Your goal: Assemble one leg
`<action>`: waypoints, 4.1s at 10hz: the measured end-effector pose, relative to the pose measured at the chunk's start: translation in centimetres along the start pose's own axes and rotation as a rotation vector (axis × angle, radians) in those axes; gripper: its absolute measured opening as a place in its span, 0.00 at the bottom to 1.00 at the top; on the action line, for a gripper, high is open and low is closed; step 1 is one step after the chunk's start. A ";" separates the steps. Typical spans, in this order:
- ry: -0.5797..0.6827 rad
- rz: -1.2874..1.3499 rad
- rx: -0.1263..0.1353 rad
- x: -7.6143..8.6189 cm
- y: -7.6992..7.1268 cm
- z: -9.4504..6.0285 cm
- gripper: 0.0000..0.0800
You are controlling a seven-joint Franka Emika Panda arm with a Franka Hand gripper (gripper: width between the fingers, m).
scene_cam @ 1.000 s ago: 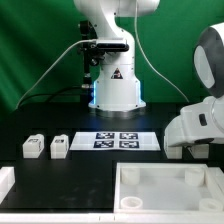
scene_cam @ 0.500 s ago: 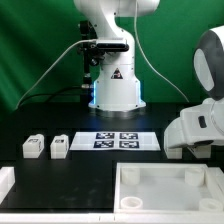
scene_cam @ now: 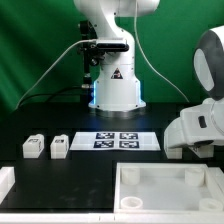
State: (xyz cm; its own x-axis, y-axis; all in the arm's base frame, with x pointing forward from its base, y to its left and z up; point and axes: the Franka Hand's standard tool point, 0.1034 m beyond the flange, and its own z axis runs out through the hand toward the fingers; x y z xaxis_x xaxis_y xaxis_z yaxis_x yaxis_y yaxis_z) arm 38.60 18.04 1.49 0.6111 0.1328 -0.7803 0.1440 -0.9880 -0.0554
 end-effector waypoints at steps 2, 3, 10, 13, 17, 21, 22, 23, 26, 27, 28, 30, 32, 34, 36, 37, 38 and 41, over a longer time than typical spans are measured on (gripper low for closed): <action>0.000 0.000 0.000 0.0 0.0 0.0 0.36; 0.000 0.000 0.000 0.0 0.0 0.0 0.36; 0.467 -0.073 0.037 -3.8 6.0 -17.4 0.36; 0.801 -0.049 0.006 -4.0 6.7 -17.5 0.36; 1.189 -0.141 0.006 -1.0 11.0 -24.9 0.36; 1.475 -0.101 -0.120 -0.6 13.4 -24.5 0.36; 1.464 -0.106 -0.114 -0.6 13.2 -24.6 0.36; 1.464 -0.105 -0.114 -0.6 13.2 -24.6 0.36; 1.419 -0.135 -0.056 1.9 11.2 -26.0 0.36; 1.403 -0.139 -0.042 3.0 11.2 -26.0 0.36; 1.396 -0.141 -0.038 3.6 11.4 -25.7 0.36; 1.408 -0.129 -0.030 5.3 11.1 -24.8 0.36; 1.410 -0.129 -0.030 5.7 10.9 -24.3 0.36; 1.404 -0.133 -0.027 6.4 10.4 -23.5 0.36; 1.406 -0.135 -0.029 6.7 10.1 -23.1 0.36; 1.411 -0.134 -0.031 6.8 10.1 -23.1 0.36; 1.409 -0.134 -0.030 6.9 10.1 -22.9 0.36; 1.405 -0.132 -0.028 7.6 10.0 -22.0 0.36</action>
Offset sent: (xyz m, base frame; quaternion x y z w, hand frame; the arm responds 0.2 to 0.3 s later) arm 0.0000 0.0000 0.0000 0.0000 0.0000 0.0000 1.0000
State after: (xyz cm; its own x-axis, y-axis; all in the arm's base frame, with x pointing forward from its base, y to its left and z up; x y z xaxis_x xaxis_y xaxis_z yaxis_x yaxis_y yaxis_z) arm 61.78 10.91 8.70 0.8452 0.2059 0.4932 0.2652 -0.9628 -0.0526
